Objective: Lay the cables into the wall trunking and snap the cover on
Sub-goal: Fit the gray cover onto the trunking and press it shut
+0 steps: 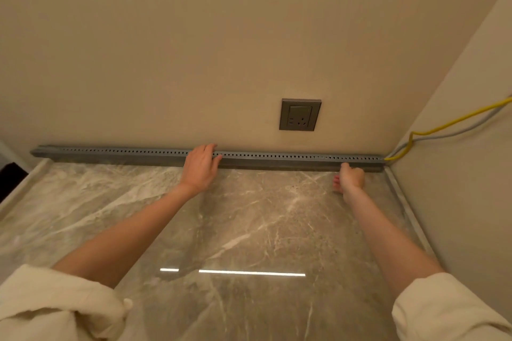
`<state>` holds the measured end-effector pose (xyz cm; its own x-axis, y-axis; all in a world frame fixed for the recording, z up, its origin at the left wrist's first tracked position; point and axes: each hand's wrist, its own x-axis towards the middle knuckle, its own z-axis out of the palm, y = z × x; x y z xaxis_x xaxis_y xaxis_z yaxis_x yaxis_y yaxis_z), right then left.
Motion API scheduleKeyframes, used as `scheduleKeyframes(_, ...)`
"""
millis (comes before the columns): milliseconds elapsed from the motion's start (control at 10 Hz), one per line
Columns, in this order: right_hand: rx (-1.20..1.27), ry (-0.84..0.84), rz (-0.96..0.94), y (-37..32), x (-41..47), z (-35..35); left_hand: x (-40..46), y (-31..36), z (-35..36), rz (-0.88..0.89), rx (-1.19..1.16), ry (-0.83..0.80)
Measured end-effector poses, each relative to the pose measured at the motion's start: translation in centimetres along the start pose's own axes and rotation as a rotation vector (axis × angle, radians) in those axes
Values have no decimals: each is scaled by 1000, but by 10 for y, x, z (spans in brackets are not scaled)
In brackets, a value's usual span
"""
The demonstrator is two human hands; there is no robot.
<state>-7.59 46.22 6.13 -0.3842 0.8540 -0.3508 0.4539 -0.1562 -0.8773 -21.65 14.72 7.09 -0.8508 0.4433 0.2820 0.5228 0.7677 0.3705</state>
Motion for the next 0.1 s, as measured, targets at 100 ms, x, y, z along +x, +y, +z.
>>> scheduleKeyframes(100, -68, -37, -129, -6, -26, 12, -2, -5, -32, 19, -124, -2)
